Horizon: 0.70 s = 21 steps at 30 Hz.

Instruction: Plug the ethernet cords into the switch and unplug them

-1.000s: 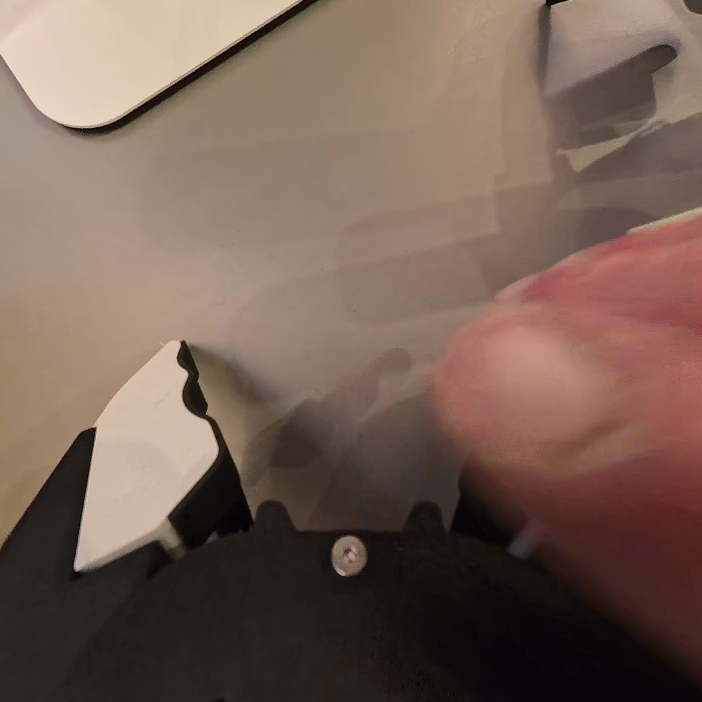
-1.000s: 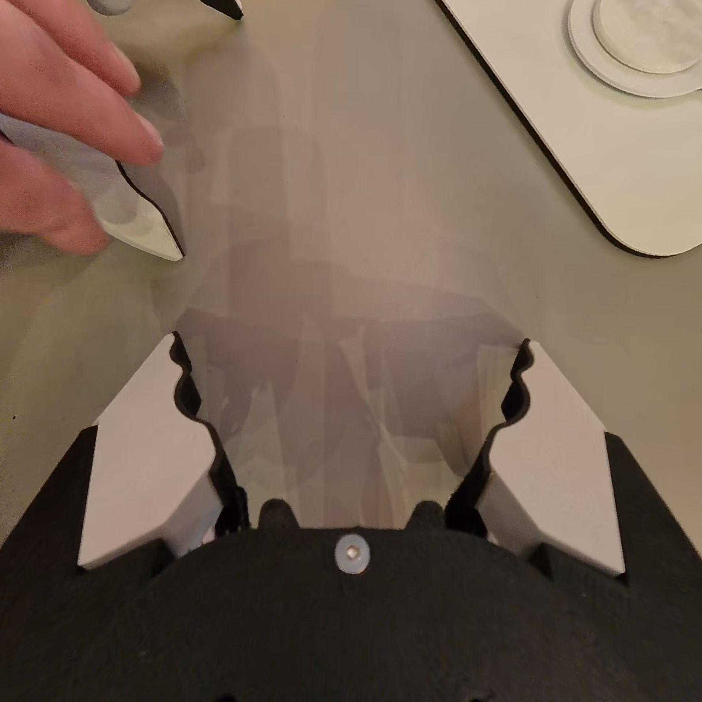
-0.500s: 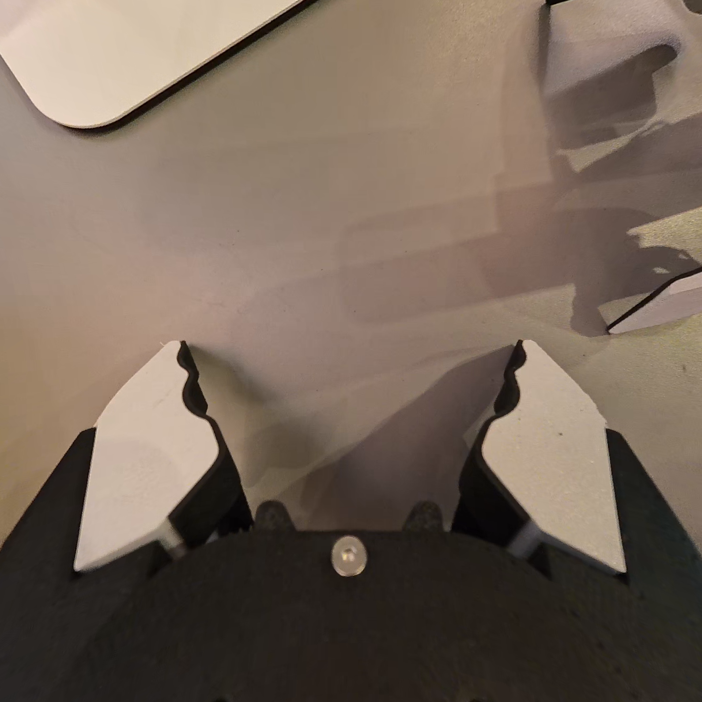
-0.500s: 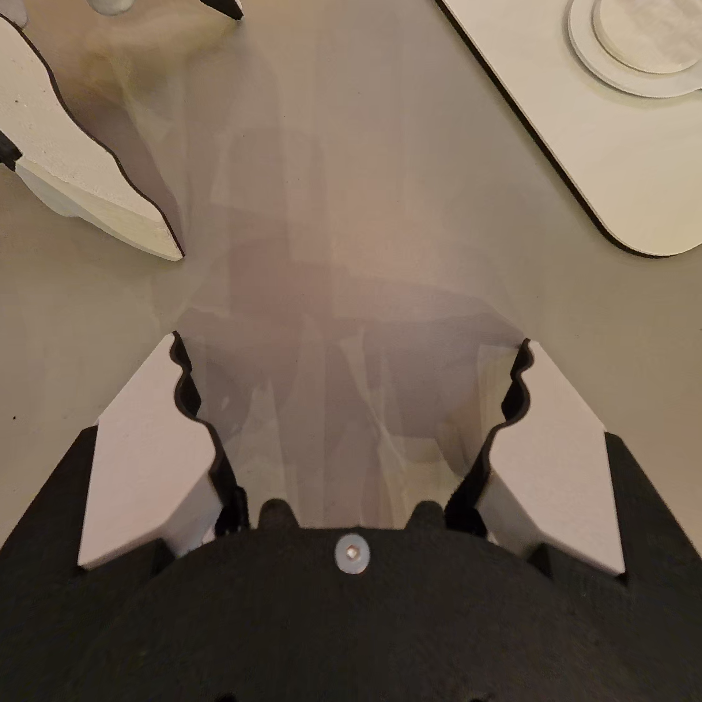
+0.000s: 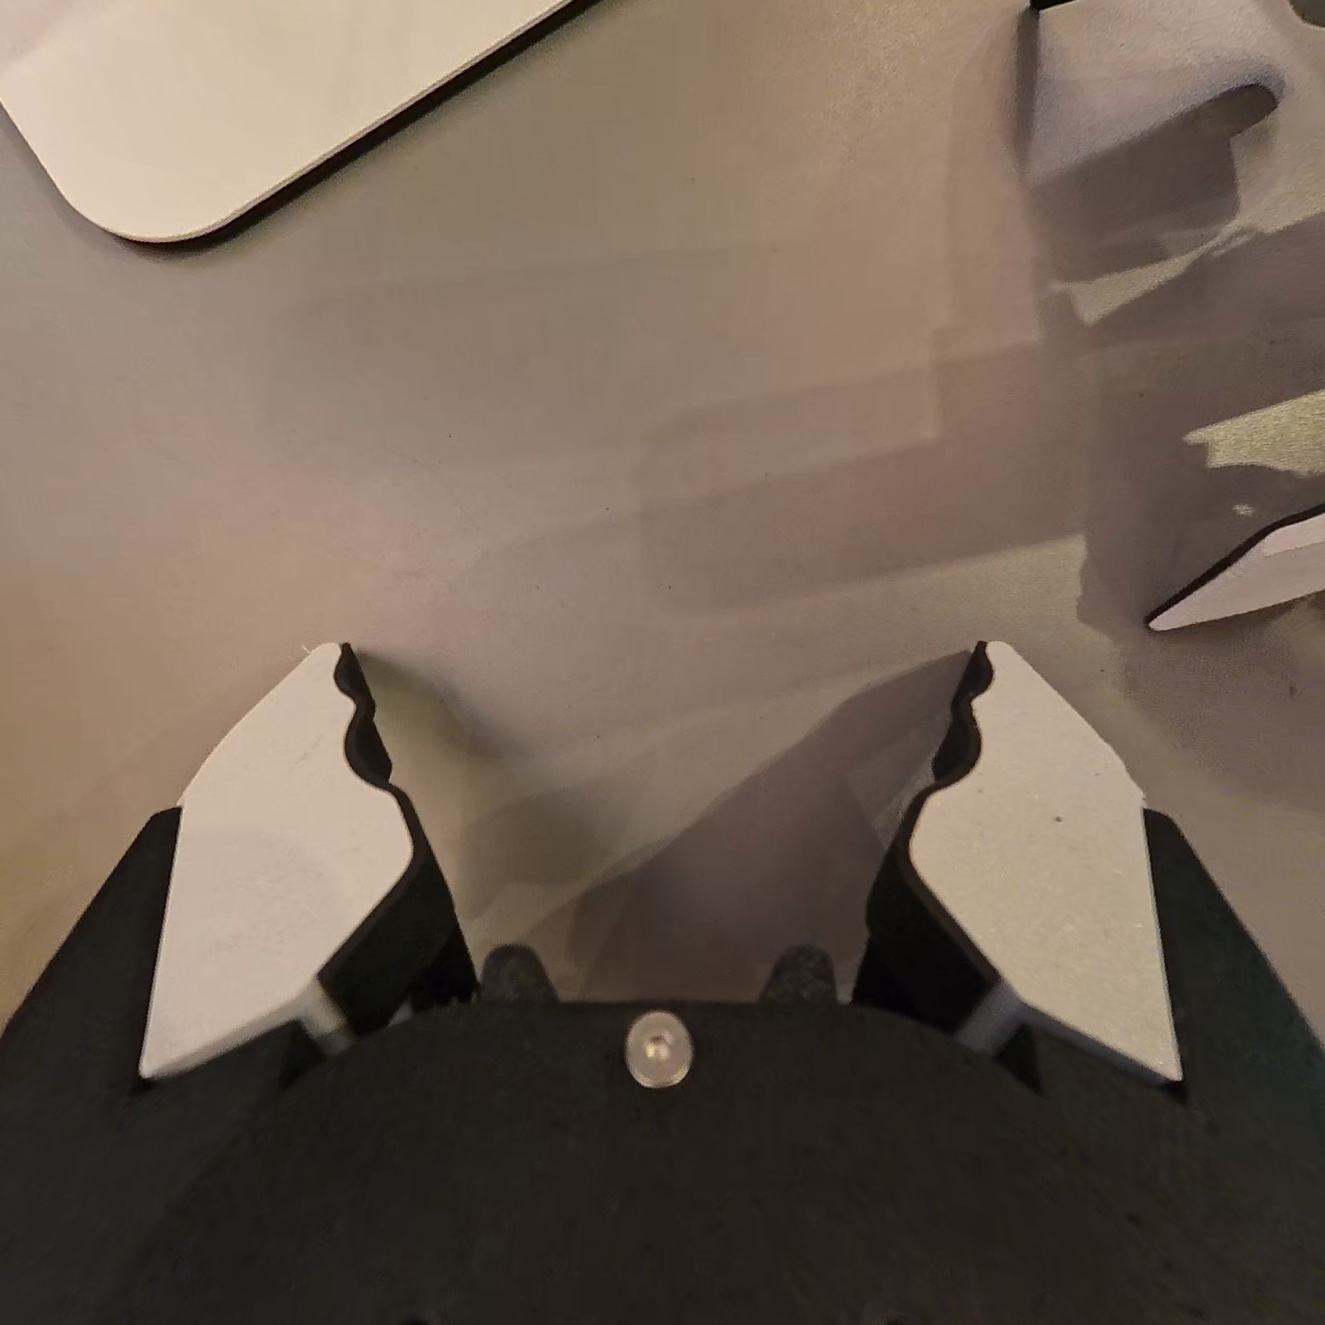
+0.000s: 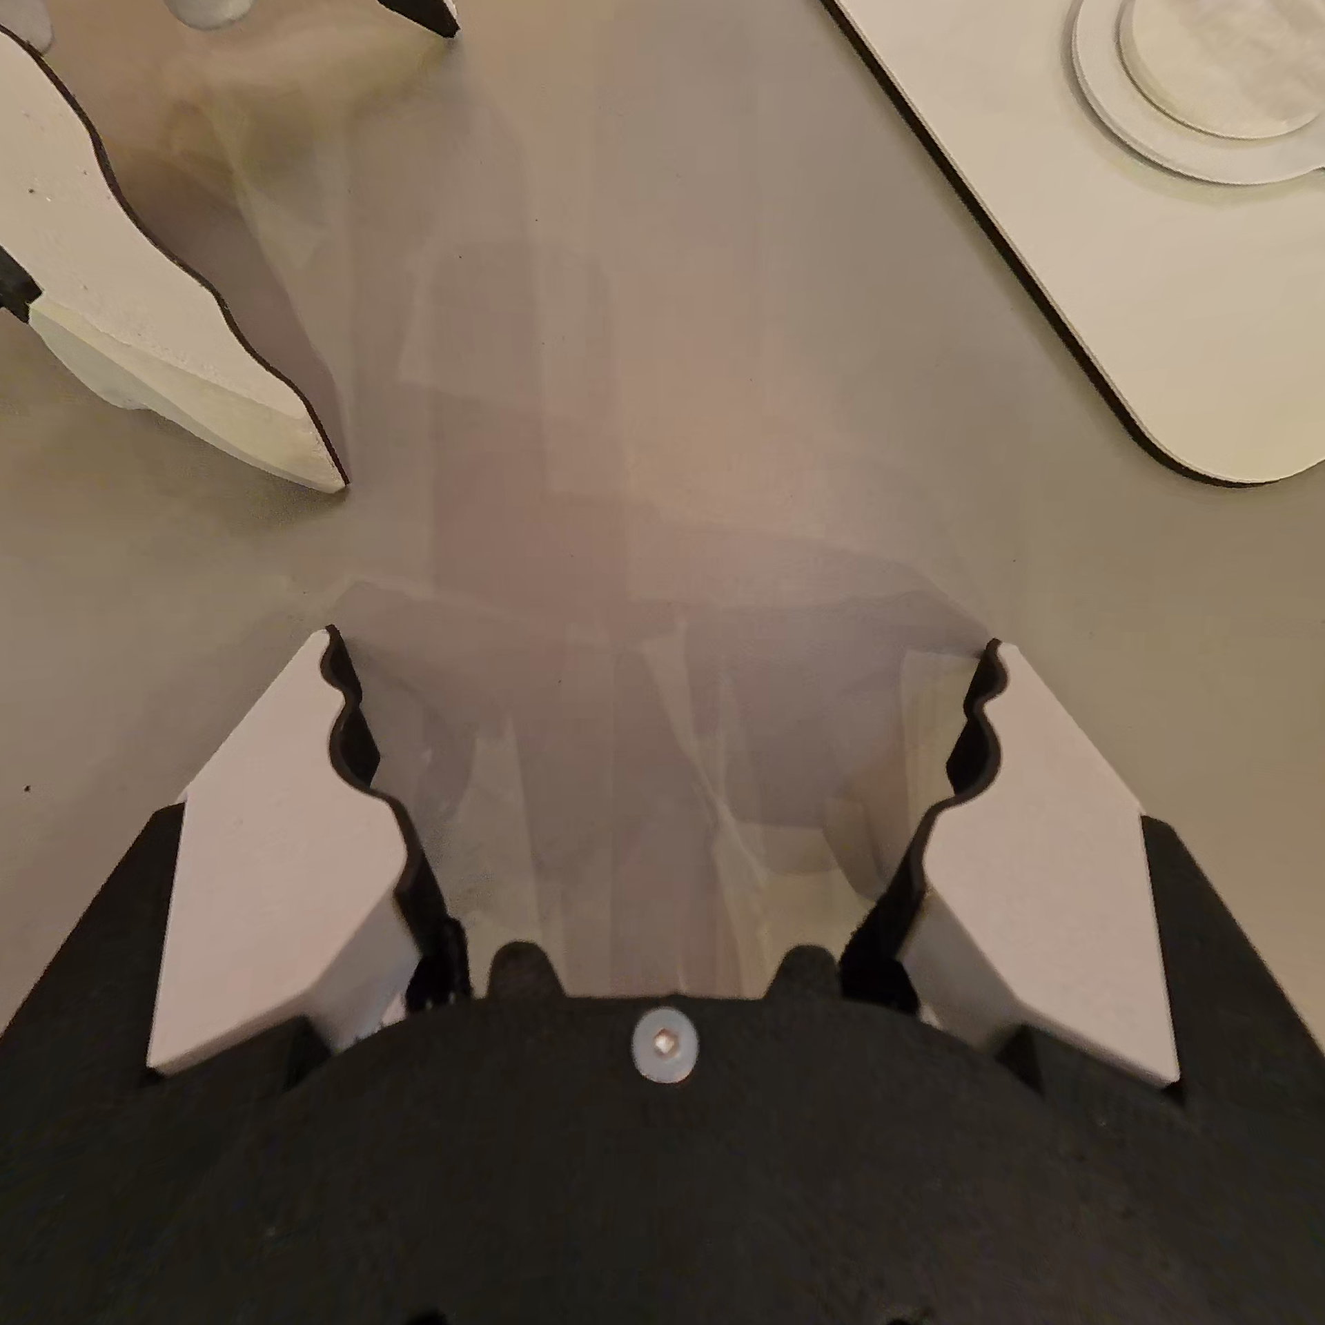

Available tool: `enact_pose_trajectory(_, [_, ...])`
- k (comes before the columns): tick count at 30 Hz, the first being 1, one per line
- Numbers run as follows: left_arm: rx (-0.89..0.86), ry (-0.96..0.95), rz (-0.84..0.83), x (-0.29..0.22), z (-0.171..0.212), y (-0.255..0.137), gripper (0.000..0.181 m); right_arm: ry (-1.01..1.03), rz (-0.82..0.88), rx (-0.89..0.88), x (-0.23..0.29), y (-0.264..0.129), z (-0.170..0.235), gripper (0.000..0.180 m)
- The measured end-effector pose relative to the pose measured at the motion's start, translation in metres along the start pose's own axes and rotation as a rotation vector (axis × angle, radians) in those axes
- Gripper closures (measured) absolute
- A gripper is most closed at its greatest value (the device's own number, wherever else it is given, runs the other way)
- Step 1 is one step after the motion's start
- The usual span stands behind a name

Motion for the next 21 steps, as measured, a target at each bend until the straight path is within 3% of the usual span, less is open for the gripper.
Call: enact_pose_trajectory(21, [0.000,0.000,0.000,-0.0001,0.0001,-0.0001,0.035,0.008,0.000,-0.011,-0.0004,0.0016,-0.0016,0.020])
Point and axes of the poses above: each gripper's, where its closed fingertips meet, y out along the fingers, z out of its underside, x = y × z across the jaws, the point moved 4 cm from there along -y, back along the fingers, and after that the axes turned 2 degrees about -z, right-handed, at the moved point
